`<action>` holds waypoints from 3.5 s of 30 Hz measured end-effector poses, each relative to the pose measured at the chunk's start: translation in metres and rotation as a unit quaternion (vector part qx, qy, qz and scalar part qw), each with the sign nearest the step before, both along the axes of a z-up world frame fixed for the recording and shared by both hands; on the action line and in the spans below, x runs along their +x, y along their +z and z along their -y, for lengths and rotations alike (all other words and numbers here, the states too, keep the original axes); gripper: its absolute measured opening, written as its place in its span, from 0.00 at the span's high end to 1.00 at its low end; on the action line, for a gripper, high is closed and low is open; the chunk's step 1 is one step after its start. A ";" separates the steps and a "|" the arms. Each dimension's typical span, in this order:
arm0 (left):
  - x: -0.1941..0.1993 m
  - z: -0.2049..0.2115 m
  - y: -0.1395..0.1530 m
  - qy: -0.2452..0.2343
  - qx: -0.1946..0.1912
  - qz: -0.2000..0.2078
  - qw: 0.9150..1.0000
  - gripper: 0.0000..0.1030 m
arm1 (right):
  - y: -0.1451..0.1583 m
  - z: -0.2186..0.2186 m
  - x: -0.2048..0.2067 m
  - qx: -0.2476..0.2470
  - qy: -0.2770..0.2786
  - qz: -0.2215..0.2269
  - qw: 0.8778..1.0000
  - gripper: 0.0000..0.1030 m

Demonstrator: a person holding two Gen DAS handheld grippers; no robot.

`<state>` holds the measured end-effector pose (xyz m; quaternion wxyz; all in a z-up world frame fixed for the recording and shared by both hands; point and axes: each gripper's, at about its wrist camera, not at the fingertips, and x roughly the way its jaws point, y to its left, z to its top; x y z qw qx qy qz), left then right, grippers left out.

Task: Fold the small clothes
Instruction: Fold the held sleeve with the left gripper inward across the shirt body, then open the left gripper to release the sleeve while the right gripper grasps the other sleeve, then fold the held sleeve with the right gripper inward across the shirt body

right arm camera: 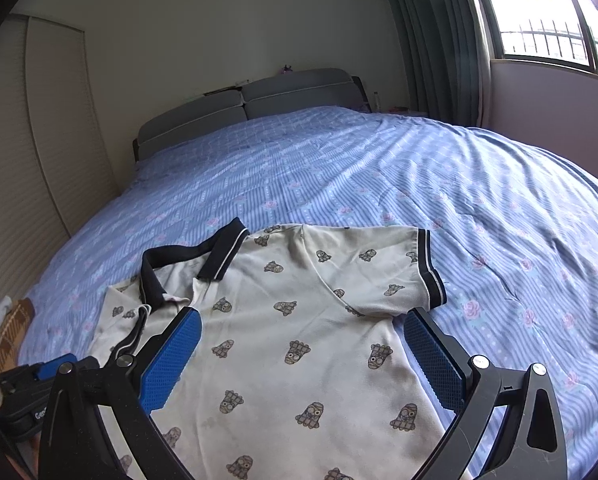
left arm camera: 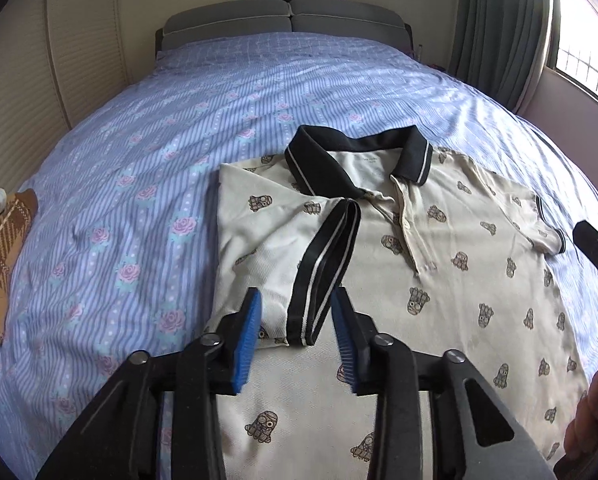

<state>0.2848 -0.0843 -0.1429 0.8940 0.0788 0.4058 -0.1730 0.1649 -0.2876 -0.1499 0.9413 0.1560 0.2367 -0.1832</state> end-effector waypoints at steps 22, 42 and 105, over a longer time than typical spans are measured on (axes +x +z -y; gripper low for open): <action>-0.008 -0.002 -0.027 -0.006 0.007 -0.042 0.999 0.93 | -0.008 0.002 0.004 0.015 0.002 -0.014 1.000 0.01; -0.019 0.052 0.011 0.008 -0.037 0.001 0.999 0.58 | 0.020 0.068 -0.014 -0.026 -0.063 -0.007 0.998 0.07; 0.038 0.041 0.023 0.065 -0.077 0.023 0.995 0.58 | -0.047 0.029 0.140 0.104 0.154 -0.130 0.974 0.94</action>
